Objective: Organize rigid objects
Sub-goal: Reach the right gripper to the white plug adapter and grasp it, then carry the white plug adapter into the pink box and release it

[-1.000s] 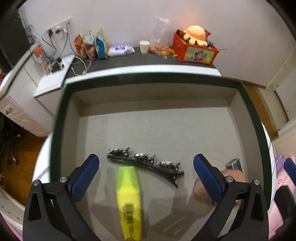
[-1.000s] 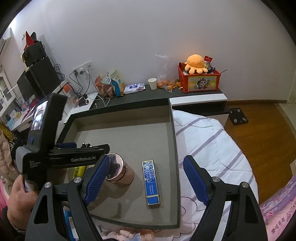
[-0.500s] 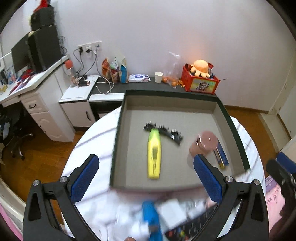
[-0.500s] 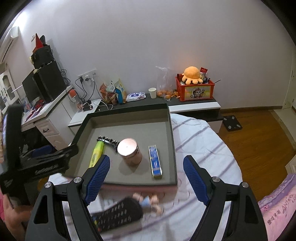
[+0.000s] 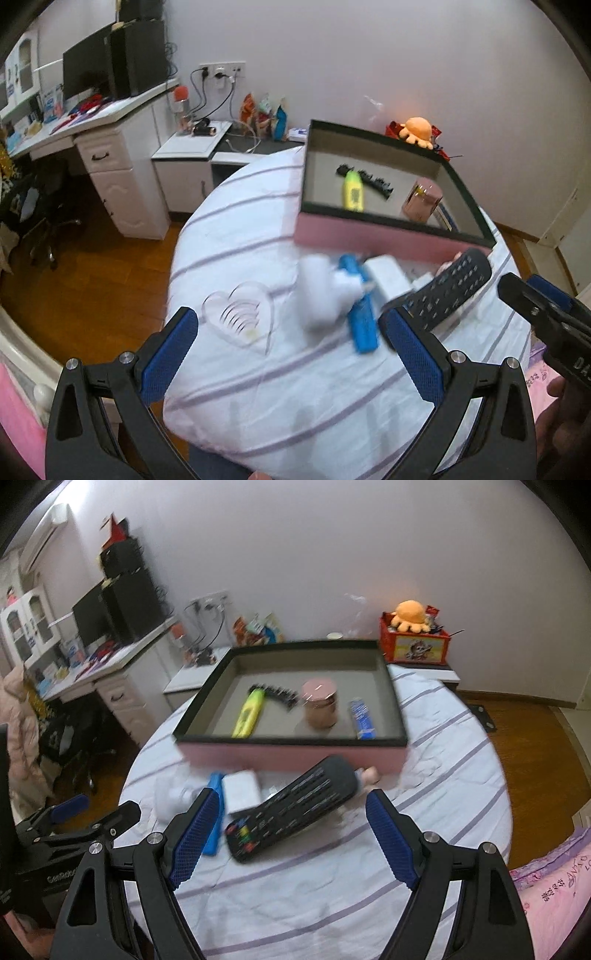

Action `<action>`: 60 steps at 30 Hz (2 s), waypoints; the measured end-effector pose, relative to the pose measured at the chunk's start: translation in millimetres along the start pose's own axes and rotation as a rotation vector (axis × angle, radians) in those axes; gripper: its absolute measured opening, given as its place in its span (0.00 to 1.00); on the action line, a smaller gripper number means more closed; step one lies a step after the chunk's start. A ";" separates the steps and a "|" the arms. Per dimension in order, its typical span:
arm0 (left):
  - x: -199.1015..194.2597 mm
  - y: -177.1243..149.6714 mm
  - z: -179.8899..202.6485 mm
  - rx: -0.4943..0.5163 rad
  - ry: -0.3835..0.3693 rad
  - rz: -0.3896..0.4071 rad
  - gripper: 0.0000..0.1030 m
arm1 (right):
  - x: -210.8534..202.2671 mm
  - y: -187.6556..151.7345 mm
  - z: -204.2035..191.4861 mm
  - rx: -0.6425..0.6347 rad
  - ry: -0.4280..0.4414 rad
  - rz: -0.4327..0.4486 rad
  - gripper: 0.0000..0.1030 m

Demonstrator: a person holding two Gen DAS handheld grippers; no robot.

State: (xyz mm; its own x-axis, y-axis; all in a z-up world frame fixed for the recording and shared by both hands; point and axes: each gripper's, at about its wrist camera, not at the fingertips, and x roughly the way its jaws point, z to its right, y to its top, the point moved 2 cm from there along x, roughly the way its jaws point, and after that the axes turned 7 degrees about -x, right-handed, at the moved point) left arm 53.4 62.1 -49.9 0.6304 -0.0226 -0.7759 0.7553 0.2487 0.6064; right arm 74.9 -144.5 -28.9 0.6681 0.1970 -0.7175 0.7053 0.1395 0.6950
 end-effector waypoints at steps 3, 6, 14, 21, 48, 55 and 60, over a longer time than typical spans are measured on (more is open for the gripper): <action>1.3 -8.6 -10.8 -0.012 0.018 -0.008 1.00 | 8.8 -7.4 -15.1 -0.022 0.023 -0.024 0.81; 3.4 -12.4 -25.2 -0.029 0.042 -0.008 1.00 | 19.6 -10.8 -33.3 -0.059 0.043 -0.048 0.81; 17.9 -6.5 -61.8 -0.086 0.110 -0.017 1.00 | 53.2 -6.4 -71.4 -0.120 0.120 -0.098 0.81; 32.6 -6.2 -86.8 -0.117 0.142 -0.027 1.00 | 87.5 -6.8 -92.5 -0.121 0.145 -0.153 0.81; 55.6 2.4 -94.5 -0.137 0.132 -0.055 1.00 | 121.0 -11.1 -103.7 -0.123 0.149 -0.163 0.72; 40.9 10.7 -91.7 -0.134 0.126 -0.021 1.00 | 102.7 -2.8 -99.1 -0.103 0.173 -0.122 0.72; 33.2 27.3 -86.1 -0.127 0.117 0.016 1.00 | 83.3 9.2 -92.4 -0.087 0.190 -0.077 0.72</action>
State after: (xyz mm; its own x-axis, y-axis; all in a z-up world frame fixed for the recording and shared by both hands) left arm 79.5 151.5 -74.1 0.6115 0.0933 -0.7858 0.7117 0.3691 0.5977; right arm 115.2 -37.1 -78.0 0.5510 0.3606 -0.7526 0.7237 0.2427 0.6461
